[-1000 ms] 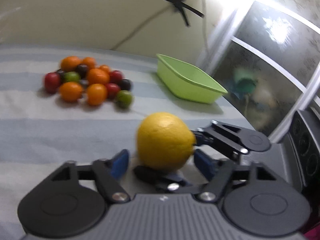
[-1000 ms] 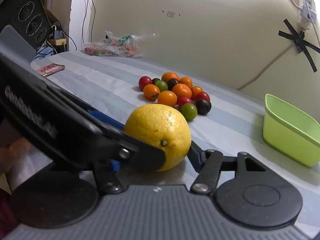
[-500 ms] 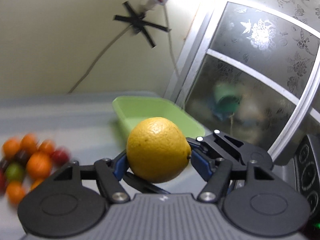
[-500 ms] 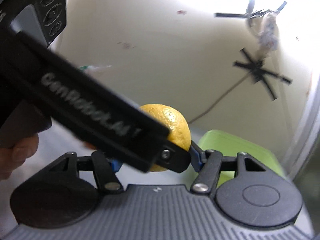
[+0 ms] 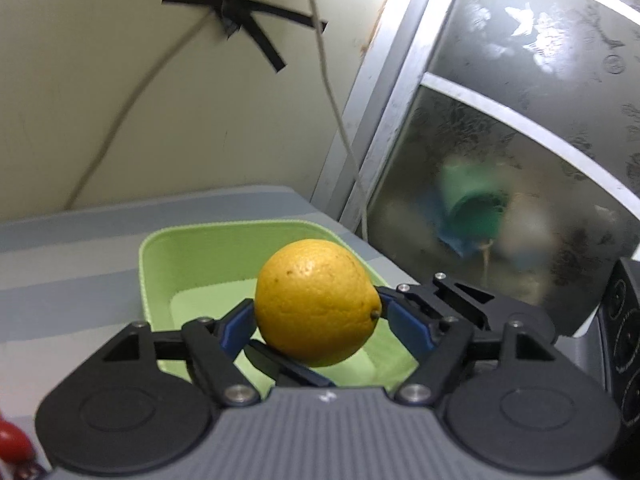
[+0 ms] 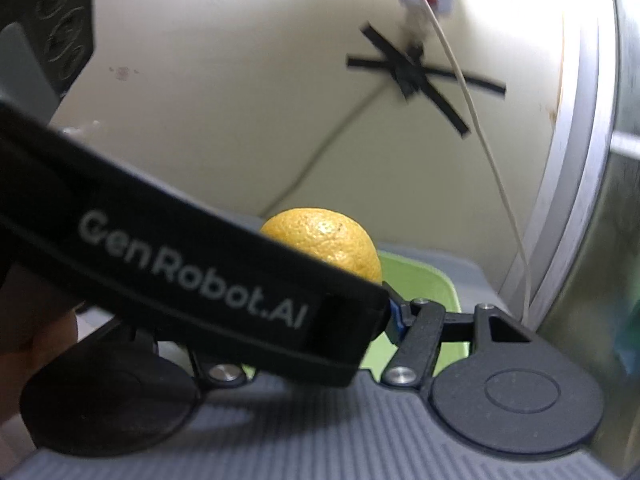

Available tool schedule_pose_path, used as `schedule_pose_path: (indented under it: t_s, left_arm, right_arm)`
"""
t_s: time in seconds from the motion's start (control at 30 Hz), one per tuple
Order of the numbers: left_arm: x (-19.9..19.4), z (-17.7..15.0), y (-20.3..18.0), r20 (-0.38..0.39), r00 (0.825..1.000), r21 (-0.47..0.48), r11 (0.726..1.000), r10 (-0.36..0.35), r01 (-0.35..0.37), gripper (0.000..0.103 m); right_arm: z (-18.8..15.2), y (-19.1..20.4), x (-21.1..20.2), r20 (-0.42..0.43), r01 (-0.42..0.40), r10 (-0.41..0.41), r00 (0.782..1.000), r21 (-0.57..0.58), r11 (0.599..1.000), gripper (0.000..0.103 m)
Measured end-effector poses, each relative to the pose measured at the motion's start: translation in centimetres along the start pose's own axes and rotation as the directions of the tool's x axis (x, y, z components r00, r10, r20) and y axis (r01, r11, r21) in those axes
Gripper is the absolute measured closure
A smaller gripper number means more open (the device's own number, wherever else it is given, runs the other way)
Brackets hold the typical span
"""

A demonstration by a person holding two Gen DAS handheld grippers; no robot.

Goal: Organize fruits
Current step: 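Carry the yellow citrus into the green basket and open the left tool, then grasp an orange cherry tomato with the left tool while the right tool grasps a green tomato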

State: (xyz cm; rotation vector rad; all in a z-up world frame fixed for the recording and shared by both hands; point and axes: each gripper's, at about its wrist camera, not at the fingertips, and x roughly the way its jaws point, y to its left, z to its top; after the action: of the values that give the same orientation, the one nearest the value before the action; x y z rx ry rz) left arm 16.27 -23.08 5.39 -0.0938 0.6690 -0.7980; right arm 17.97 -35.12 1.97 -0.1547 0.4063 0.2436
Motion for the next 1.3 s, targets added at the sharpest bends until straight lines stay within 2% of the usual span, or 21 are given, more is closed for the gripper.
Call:
schedule_pose_path:
  t_s: [0.1,0.2,0.37,0.5,0.67,0.73,0.87,0.9,0.97,1.13,1.23,1.3]
  left_arm:
    - [0.4,-0.5,0.3,-0.005,1.000,0.003,1.000,0.021,-0.021,0.020]
    - [0.0,-0.7,0.4,0.002,0.999,0.007,0.999,0.035,-0.035,0.019]
    - [-4.1,-0.9,0.7,0.083,0.996,-0.010,0.999,0.031,-0.030,0.016]
    - [-9.4,-2.4,1.7,0.169,0.984,-0.014,0.999,0.048,-0.046,0.015]
    - [-16.3,-6.2,4.2,0.247,0.956,-0.004,0.987,0.157,-0.161,0.013]
    - [-18.7,-8.5,5.7,0.257,0.936,-0.006,0.968,0.243,-0.250,0.013]
    - [-22.5,-11.8,8.2,0.259,0.883,-0.016,0.916,0.391,-0.401,0.014]
    - [-23.1,-12.3,8.7,0.260,0.869,-0.019,0.902,0.420,-0.431,0.015]
    - [-24.0,-13.1,9.5,0.256,0.854,-0.030,0.887,0.453,-0.461,0.016]
    - [-24.1,-14.4,11.1,0.240,0.853,-0.046,0.883,0.463,-0.467,0.024]
    - [-24.1,-15.1,12.0,0.214,0.867,-0.063,0.892,0.449,-0.447,0.032]
    - [-24.0,-14.9,12.2,0.213,0.871,-0.074,0.896,0.443,-0.438,0.032]
  right_arm:
    - [-0.4,-0.3,1.1,-0.045,0.007,-0.005,0.999,0.033,0.999,0.035]
    - [-1.0,0.3,0.9,-0.056,-0.002,0.008,0.998,0.091,0.996,0.033]
    - [-1.1,1.7,-1.3,0.032,0.053,-0.055,0.998,0.059,0.997,0.033]
    - [-1.1,3.3,-4.5,0.141,0.066,-0.078,0.987,0.087,0.994,0.032]
    - [-1.6,5.9,-7.4,0.210,-0.018,-0.014,0.978,0.151,0.988,0.033]
    - [-2.1,7.7,-8.3,0.197,-0.072,0.040,0.980,0.153,0.986,0.034]
    - [-2.2,12.2,-8.6,0.127,-0.165,0.155,0.980,0.071,0.984,0.056]
    - [-1.5,13.1,-7.6,0.109,-0.184,0.178,0.978,0.046,0.982,0.058]
    - [-1.3,15.0,-7.2,0.074,-0.212,0.211,0.975,-0.001,0.977,0.068]
    - [-0.7,17.8,-5.9,0.015,-0.254,0.255,0.967,-0.045,0.966,0.068]
    - [-0.8,19.1,-5.9,-0.008,-0.266,0.266,0.964,-0.084,0.960,0.068]
    - [-1.1,19.7,-5.9,-0.022,-0.255,0.254,0.967,-0.115,0.960,0.068]
